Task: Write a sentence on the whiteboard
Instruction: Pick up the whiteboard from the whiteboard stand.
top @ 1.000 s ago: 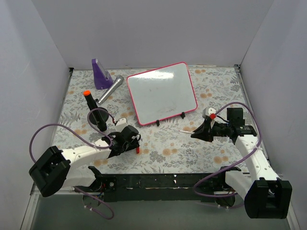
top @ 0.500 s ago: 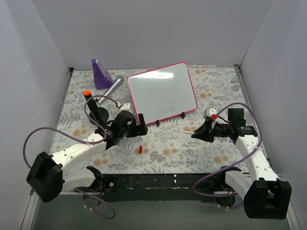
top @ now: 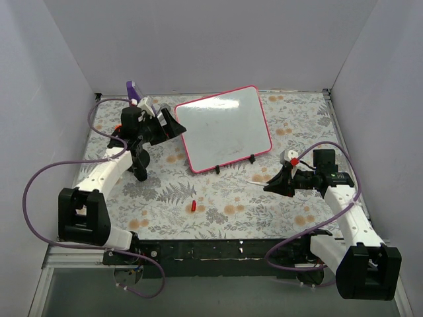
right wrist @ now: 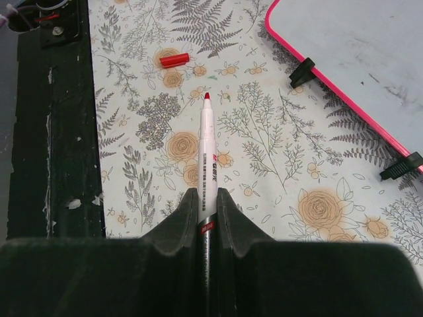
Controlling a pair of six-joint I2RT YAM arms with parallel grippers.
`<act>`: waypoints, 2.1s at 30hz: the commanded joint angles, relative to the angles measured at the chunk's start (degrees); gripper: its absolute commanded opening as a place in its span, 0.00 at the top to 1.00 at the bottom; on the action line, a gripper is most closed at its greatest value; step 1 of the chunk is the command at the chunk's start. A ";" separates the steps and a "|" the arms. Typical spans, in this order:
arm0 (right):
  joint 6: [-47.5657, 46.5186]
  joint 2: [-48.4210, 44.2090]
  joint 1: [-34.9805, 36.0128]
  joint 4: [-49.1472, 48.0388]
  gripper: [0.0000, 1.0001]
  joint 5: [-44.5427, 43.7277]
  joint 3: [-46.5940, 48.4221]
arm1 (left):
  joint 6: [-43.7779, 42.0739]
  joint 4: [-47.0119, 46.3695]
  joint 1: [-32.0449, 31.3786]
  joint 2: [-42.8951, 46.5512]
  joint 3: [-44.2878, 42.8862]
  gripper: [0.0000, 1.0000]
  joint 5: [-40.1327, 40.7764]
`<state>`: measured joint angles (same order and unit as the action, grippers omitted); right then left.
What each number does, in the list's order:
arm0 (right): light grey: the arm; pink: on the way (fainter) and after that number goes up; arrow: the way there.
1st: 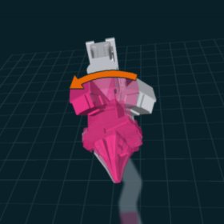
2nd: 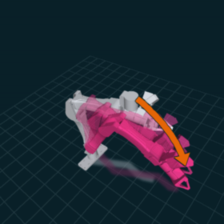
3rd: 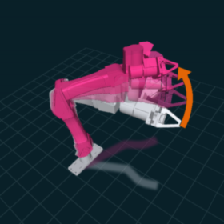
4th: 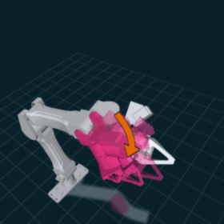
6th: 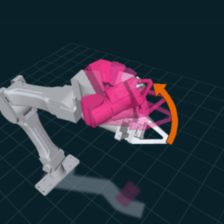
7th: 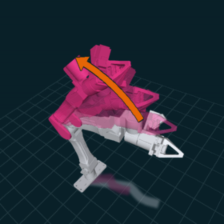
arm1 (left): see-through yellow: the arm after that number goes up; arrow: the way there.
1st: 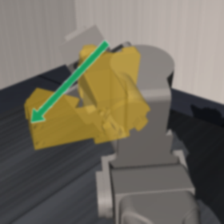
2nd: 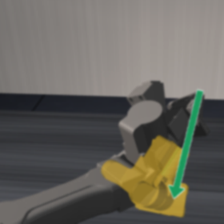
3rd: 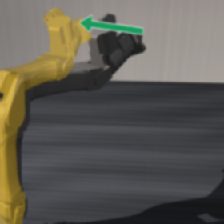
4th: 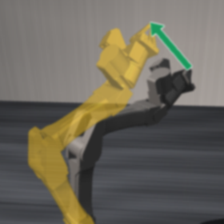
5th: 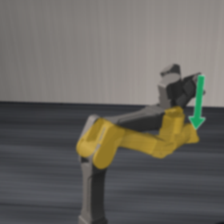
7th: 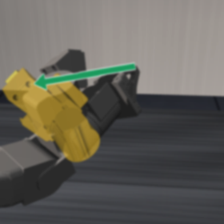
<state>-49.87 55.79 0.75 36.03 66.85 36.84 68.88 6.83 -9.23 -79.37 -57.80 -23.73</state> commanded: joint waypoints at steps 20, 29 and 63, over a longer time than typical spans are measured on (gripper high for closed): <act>-1.73 2.66 -0.14 0.80 0.99 1.44 0.69 | -10.08 -20.45 1.06 -16.68 0.85 0.02 -13.35; -1.81 3.27 -0.23 0.80 0.99 1.35 0.69 | -8.25 -26.86 2.81 -23.54 -0.56 0.14 -21.18; -1.99 4.85 -0.14 0.62 0.99 0.65 0.78 | 0.82 -41.81 4.23 -30.58 -2.67 1.00 -34.46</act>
<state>-51.22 60.64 0.75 36.25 66.96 36.84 71.70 -32.99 -5.21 -112.12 -61.41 -59.57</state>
